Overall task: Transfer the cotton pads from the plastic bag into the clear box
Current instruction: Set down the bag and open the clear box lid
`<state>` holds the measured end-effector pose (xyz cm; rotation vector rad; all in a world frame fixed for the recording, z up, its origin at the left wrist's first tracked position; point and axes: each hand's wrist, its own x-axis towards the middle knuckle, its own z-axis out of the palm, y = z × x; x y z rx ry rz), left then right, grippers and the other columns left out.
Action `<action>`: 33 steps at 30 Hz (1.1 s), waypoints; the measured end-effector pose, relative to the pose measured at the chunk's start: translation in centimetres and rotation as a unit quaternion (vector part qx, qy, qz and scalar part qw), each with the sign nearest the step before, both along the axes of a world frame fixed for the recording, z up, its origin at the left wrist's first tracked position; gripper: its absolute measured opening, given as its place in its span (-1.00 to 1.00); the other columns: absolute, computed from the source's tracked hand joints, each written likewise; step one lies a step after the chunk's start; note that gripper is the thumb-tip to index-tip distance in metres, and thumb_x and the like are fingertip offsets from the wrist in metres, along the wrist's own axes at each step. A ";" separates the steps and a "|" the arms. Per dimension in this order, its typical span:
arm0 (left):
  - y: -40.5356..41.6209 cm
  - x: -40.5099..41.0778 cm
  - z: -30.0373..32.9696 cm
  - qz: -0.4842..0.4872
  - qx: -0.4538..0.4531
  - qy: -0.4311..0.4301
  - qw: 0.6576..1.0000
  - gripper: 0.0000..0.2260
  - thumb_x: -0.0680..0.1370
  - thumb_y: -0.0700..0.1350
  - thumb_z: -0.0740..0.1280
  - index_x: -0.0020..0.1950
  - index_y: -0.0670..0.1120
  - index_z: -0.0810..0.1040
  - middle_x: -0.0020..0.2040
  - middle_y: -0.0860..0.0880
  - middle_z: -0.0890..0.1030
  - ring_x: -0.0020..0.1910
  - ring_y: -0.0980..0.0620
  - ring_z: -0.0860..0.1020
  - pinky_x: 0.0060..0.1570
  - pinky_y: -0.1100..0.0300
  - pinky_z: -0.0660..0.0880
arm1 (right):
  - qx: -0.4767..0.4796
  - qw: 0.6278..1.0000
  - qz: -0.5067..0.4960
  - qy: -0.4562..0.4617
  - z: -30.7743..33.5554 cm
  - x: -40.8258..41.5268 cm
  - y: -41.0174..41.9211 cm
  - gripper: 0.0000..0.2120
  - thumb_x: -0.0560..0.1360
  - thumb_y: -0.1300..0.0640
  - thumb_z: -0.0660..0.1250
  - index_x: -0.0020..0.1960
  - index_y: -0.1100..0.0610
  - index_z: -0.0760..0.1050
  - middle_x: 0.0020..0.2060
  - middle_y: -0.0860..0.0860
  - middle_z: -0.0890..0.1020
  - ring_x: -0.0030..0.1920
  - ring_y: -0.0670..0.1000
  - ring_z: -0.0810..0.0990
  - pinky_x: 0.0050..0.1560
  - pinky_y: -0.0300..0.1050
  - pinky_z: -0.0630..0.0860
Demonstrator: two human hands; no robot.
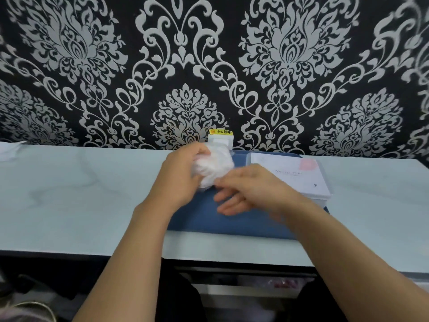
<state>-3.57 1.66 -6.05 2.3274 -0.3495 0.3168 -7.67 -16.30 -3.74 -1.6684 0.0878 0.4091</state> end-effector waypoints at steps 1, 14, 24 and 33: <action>0.1 0.1 -0.3 0.010 0.025 0.020 0.999 -0.53 0.37 -0.42 0.36 0.12 0.07 0.55 0.11 0.07 0.58 0.08 -0.05 0.57 0.07 0.05 0.56 | -0.092 0.993 -0.012 -0.078 0.4 -0.3 -1.2 -0.83 0.49 0.12 0.48 -0.03 0.23 0.62 -0.20 0.17 0.73 -0.33 0.03 0.71 -0.26 -0.12 0.66; -9.0 -2.8 0.4 -0.039 0.052 -0.023 0.998 -0.44 0.37 0.08 0.59 0.30 -0.02 0.53 0.25 0.05 0.55 0.18 0.04 0.52 0.22 0.16 0.45 | -0.632 0.724 0.078 -0.265 0.6 0.3 -10.6 -0.45 0.31 -0.08 0.43 0.31 -0.07 0.56 0.12 0.01 0.67 0.13 0.17 0.58 0.13 0.06 0.55; -11.9 -2.9 -2.3 0.096 -0.061 0.094 0.989 -0.39 0.43 0.22 0.50 0.33 -0.08 0.43 0.06 0.00 0.61 0.05 -0.07 0.59 0.00 0.06 0.50 | -0.516 0.770 0.029 -0.373 -1.5 -0.1 -13.0 -0.58 0.29 -0.06 0.33 0.07 0.06 0.70 -0.12 0.09 0.74 -0.10 0.19 0.67 -0.06 0.08 0.61; -11.9 -4.0 -2.3 0.072 0.050 0.051 0.995 -0.70 0.53 0.08 0.43 0.19 0.01 0.49 -0.04 0.00 0.59 -0.07 -0.05 0.54 -0.15 0.12 0.40 | -0.312 0.838 -0.152 -0.421 0.2 1.7 -13.3 -0.77 0.41 0.10 0.55 0.07 0.06 0.71 -0.10 -0.13 0.71 -0.06 -0.20 0.64 0.05 -0.37 0.52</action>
